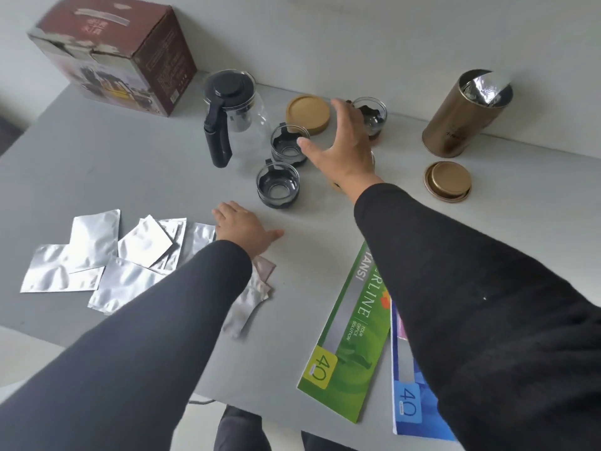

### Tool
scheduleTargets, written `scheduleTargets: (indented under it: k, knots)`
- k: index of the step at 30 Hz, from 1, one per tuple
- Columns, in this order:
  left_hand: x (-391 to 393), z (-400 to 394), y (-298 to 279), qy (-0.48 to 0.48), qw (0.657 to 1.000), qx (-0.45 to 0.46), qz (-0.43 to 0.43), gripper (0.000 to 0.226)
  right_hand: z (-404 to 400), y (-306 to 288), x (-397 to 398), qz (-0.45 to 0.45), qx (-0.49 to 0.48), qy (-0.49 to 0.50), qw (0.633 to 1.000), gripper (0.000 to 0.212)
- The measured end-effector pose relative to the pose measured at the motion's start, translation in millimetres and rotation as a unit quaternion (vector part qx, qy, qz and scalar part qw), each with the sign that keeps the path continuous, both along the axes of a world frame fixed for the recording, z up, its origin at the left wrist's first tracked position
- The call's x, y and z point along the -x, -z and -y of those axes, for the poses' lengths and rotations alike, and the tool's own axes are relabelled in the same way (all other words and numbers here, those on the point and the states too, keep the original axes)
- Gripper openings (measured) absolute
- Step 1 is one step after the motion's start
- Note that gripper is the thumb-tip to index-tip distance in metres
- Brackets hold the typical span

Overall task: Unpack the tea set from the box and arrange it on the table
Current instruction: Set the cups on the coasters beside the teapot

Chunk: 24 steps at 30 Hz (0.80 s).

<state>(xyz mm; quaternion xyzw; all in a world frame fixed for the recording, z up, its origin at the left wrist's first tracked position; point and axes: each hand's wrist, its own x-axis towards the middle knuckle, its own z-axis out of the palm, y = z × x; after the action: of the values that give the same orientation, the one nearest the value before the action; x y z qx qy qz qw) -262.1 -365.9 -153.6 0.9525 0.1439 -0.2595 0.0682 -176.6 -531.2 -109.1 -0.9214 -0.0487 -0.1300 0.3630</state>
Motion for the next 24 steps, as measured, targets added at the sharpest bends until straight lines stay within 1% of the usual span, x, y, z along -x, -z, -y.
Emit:
scheduleTargets:
  k: [2, 5, 8, 11, 14, 17, 20, 24]
  knots:
    - [-14, -17, -1, 0.006, 1.0, 0.005, 0.003, 0.119, -18, 3, -6, -0.022, 0.003, 0.003, 1.0, 0.082]
    - [-35, -33, 1, 0.031, 0.999, 0.014, 0.002, 0.128, -39, 10, -14, -0.084, 0.0, 0.016, 0.996, 0.09]
    - [-47, -43, 2, 0.071, 0.997, 0.035, -0.022, 0.137, -57, 16, -21, -0.142, -0.004, 0.044, 0.989, 0.098]
    - [-49, -45, -1, 0.08, 0.995, 0.038, -0.042, 0.138, -71, 20, -31, -0.183, -0.018, 0.08, 0.98, 0.1]
    - [-52, -44, -2, 0.083, 0.994, 0.035, -0.058, 0.138, -79, 23, -38, -0.212, -0.008, 0.099, 0.972, 0.096]
    - [-55, -42, 0, 0.079, 0.994, 0.032, -0.075, 0.138, -81, 26, -42, -0.228, -0.005, 0.109, 0.968, 0.094]
    - [-56, -41, 1, 0.073, 0.994, 0.035, -0.079, 0.139, -81, 30, -44, -0.224, 0.012, 0.11, 0.968, 0.089]
    - [-55, -41, -1, 0.067, 0.994, 0.045, -0.074, 0.138, -80, 22, -42, -0.164, 0.002, 0.13, 0.978, 0.078]
